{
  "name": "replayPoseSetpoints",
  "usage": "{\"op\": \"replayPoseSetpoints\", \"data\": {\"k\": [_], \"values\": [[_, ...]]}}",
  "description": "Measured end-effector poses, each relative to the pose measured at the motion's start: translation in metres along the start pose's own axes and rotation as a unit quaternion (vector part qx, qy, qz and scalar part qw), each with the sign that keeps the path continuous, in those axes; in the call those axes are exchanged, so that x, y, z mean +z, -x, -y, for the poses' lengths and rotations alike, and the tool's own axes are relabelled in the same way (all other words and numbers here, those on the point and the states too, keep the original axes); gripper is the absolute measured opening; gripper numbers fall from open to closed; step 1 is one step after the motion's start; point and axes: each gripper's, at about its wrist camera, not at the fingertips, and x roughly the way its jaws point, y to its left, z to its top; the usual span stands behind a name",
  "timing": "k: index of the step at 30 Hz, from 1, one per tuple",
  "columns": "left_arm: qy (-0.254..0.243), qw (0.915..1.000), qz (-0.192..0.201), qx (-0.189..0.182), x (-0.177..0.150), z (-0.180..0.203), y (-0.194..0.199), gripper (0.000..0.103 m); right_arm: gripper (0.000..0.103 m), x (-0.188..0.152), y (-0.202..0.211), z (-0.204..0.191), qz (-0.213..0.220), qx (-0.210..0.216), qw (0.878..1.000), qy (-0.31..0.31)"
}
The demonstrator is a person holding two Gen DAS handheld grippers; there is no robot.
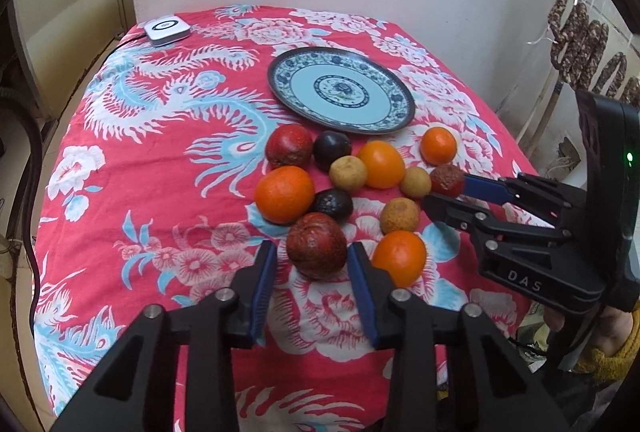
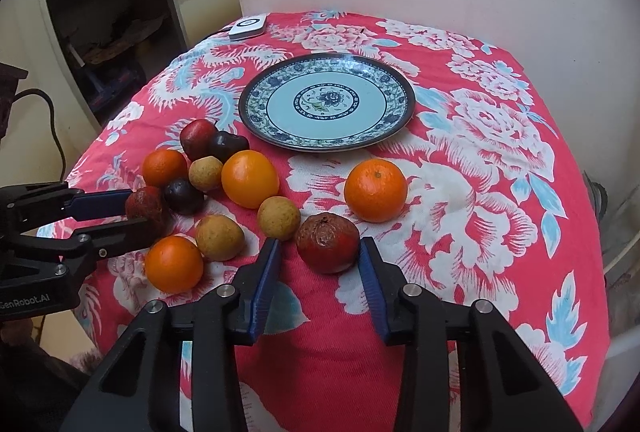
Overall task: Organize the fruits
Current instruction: 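Grasp the large dark red pomegranate with the left tool while the right tool grasps the wrinkled red fruit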
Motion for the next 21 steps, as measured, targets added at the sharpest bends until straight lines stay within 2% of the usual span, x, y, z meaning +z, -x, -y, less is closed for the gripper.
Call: {"op": "replayPoseSetpoints", "data": {"k": [5, 21], "values": [[-0.005, 1.0000, 0.002, 0.004, 0.000, 0.003, 0.000, 0.033, 0.032, 0.001, 0.000, 0.004, 0.003, -0.002, 1.000, -0.008], [0.022, 0.9993, 0.024, 0.021, 0.006, -0.009, 0.015, 0.033, 0.032, 0.003, 0.018, -0.001, 0.036, 0.004, 0.999, 0.000]]}}
